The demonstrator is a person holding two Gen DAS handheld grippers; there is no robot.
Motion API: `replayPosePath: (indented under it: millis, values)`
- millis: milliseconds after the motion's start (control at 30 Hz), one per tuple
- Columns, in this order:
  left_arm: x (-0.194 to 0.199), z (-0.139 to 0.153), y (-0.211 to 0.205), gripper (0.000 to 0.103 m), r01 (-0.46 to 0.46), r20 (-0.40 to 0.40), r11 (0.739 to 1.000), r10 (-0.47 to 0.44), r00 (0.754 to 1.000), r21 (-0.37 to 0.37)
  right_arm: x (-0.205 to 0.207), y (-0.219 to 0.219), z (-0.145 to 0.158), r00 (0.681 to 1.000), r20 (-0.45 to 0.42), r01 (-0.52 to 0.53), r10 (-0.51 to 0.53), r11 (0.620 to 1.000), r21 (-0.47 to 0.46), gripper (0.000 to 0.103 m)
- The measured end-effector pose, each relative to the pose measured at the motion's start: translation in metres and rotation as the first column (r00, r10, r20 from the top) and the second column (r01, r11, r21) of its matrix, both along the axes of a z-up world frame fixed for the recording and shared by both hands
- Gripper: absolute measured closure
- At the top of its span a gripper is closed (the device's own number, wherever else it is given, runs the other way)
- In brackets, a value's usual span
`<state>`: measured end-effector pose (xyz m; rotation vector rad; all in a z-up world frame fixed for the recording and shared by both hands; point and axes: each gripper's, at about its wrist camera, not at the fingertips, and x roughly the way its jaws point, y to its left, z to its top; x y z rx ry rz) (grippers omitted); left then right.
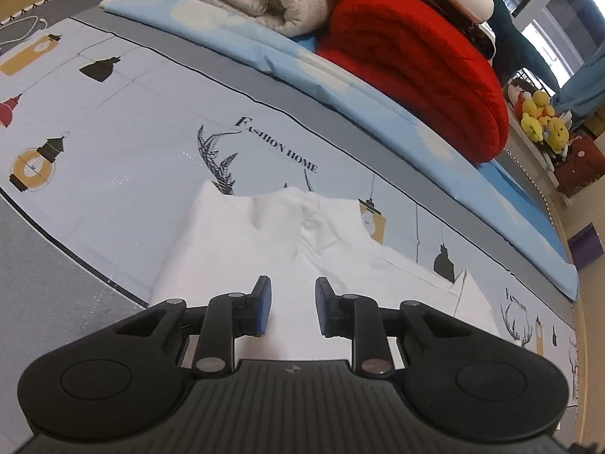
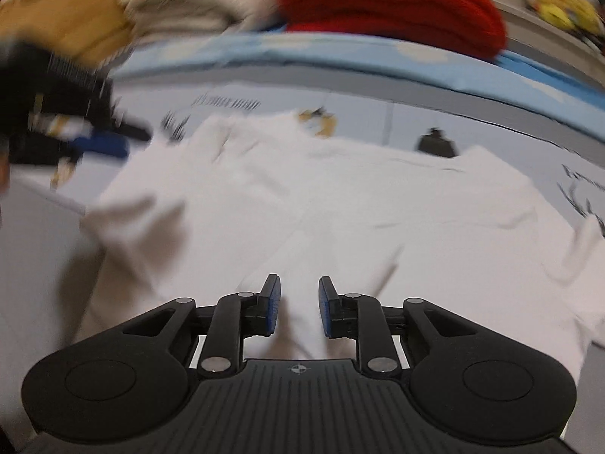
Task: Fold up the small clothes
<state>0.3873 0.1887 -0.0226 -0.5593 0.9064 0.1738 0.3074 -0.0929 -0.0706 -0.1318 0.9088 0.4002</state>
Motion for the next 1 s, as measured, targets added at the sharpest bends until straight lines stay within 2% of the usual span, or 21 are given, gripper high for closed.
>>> replayPosePath:
  millis: [133,233,467,500,600,633,733,833,933,1000]
  values:
    - [-0.005,0.004,0.008,0.073,-0.016,-0.003,1.000,0.016,1.000,-0.014,-0.004,0.019,-0.021,0.997,-0.014,-0.082,0.081,0.991,-0.107,0.066]
    - [-0.005,0.004,0.010,0.073,-0.008,-0.011,1.000,0.008,1.000,-0.017,-0.004,0.027,-0.032,0.993,-0.015,-0.121,0.120,0.979,-0.165,0.062]
    - [-0.005,0.008,0.013,0.071,-0.009,-0.003,1.000,0.009,1.000,-0.019,-0.002,0.033,-0.036,0.989,-0.013,-0.145,0.145,0.971,-0.188,0.062]
    - [-0.005,0.008,0.015,0.071,-0.013,-0.005,1.000,0.013,1.000,-0.019,-0.002,0.034,-0.036,0.989,-0.010,-0.147,0.148,0.971,-0.191,0.066]
    - [-0.006,0.007,0.016,0.071,-0.020,-0.006,1.000,0.020,1.000,-0.018,-0.003,0.034,-0.034,0.989,0.009,-0.141,0.145,0.971,-0.193,0.090]
    - [-0.006,0.008,0.016,0.071,-0.018,-0.005,1.000,0.018,1.000,-0.016,-0.003,0.032,-0.032,0.991,0.017,-0.130,0.136,0.973,-0.192,0.095]
    - [-0.005,0.008,0.013,0.071,-0.010,-0.006,1.000,0.010,1.000,-0.012,0.002,0.023,-0.022,0.996,0.047,-0.075,0.082,0.987,-0.145,0.097]
    - [-0.005,0.008,0.013,0.071,-0.011,-0.008,1.000,0.011,1.000,-0.005,0.005,0.007,-0.003,0.994,0.114,0.008,0.002,0.996,-0.089,0.097]
    - [-0.004,0.008,0.013,0.071,-0.017,-0.010,1.000,0.017,1.000,0.001,0.011,-0.018,0.016,0.977,0.180,0.115,-0.112,0.993,-0.006,0.097]
    - [-0.003,0.007,0.012,0.071,-0.019,-0.011,1.000,0.019,1.000,0.003,0.016,-0.035,0.022,0.962,0.194,0.190,-0.192,0.981,0.027,0.097]
